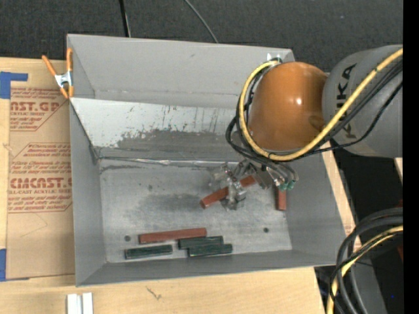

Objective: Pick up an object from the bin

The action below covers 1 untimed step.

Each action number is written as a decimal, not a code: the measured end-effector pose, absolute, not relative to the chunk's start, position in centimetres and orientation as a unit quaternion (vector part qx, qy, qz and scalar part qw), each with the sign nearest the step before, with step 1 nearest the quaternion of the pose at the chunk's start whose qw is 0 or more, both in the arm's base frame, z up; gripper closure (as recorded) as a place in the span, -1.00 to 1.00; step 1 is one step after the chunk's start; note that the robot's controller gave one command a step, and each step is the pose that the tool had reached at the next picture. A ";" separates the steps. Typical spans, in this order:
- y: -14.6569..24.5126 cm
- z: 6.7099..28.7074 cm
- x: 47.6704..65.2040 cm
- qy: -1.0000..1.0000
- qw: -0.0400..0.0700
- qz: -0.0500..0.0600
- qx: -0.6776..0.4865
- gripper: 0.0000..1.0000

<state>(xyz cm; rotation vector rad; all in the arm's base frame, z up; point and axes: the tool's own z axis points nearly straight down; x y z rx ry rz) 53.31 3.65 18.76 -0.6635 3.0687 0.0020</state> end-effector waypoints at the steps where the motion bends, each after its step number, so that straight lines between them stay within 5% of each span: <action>1: -1.1 27.9 53.3 0.936 0.002 0.000 -0.353 1.00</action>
Offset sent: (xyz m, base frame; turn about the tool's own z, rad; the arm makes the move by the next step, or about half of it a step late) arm 0.0000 0.0000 0.0000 0.0000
